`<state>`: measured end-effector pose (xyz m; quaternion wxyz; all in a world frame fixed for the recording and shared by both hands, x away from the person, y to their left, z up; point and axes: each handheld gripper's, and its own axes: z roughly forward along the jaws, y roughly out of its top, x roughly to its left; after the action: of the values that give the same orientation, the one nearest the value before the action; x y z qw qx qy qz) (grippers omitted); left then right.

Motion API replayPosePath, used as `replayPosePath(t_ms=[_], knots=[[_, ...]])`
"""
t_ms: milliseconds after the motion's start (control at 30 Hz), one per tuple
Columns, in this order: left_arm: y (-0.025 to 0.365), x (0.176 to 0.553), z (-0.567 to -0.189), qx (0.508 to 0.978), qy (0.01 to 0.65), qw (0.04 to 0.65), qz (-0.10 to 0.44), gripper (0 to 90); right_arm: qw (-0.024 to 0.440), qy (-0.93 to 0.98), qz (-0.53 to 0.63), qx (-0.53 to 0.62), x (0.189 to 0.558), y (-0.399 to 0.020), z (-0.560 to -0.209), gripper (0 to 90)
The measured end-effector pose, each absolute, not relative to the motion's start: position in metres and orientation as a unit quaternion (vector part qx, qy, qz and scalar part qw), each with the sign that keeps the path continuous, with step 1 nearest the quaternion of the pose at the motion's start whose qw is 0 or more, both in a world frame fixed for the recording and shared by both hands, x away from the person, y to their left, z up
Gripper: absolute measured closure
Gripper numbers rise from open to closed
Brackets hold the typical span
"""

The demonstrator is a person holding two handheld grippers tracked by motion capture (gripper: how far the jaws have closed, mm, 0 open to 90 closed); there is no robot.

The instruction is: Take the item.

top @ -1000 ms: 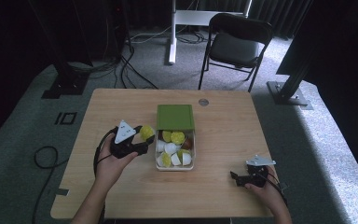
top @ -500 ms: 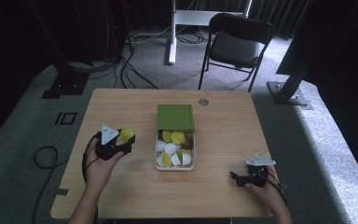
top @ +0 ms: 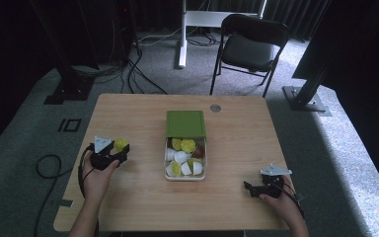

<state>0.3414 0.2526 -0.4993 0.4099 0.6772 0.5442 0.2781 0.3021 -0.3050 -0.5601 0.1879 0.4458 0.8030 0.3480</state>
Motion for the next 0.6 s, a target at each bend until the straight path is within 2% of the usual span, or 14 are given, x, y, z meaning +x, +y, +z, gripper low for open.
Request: replayPosePath(t_ms=[300,600], knots=[[0.26,0.351,-0.516,0.679,0.562,0.386,0.273,39.1,0.188,0.803,0.348,0.446,0.302,-0.305,-0.56,11.1],[0.261,0.36,-0.527,0.701,0.565,0.343,0.268,39.2,0.188,0.803,0.348,0.446,0.302,-0.305,-0.56,11.1]])
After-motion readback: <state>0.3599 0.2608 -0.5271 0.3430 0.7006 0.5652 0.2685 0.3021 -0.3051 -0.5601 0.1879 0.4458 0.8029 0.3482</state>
